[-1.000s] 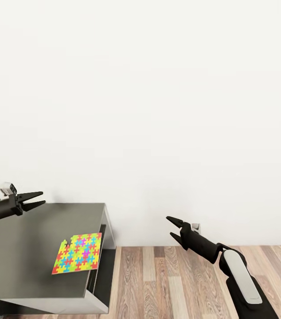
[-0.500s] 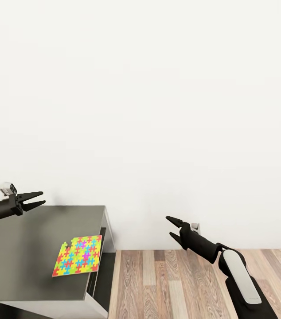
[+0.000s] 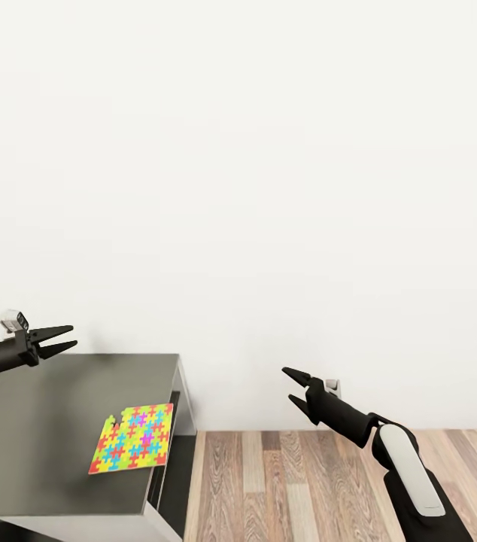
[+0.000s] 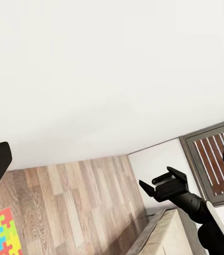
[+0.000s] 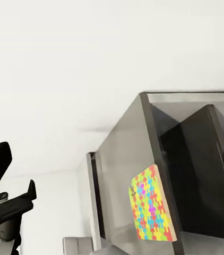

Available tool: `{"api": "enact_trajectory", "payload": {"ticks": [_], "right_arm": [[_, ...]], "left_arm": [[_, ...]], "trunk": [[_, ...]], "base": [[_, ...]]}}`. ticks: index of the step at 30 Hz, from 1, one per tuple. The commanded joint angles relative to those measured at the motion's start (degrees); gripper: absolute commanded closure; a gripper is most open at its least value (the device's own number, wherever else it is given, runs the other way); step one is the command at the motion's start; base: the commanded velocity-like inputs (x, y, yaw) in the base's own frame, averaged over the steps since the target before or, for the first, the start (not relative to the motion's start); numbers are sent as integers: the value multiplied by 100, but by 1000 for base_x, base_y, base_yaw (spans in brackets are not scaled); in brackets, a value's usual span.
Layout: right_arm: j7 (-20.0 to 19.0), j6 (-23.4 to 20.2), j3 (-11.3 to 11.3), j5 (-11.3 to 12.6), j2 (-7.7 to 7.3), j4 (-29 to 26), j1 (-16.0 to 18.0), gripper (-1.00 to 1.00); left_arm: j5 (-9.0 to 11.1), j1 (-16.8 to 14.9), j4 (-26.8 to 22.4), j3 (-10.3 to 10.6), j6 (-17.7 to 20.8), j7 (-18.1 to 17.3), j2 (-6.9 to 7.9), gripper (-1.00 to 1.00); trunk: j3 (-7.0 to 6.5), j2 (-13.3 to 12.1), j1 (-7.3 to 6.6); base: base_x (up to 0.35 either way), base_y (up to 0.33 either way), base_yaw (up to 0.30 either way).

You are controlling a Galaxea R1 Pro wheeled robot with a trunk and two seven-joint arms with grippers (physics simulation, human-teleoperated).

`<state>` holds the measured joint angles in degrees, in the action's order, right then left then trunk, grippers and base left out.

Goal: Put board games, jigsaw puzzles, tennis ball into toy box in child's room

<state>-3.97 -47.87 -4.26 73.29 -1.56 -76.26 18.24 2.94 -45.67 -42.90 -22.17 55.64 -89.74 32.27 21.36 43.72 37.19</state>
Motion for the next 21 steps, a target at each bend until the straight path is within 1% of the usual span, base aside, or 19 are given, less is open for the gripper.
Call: {"api": "enact_trajectory", "payload": {"ticks": [1,21], "right_arm": [[-42,-29,-10,-43,0,0,4,-100],[-35,-29,-5,-43,17,4,4,-100]], "left_arm": [[-9,-4,1,-1,63,-26,0,-100],[-12,-4,1,1,61,-26,-33,-100]], "trunk": [[-3,5,1],[-193,5,1]], "base": [[0,0,0],[0,0,0]]}}
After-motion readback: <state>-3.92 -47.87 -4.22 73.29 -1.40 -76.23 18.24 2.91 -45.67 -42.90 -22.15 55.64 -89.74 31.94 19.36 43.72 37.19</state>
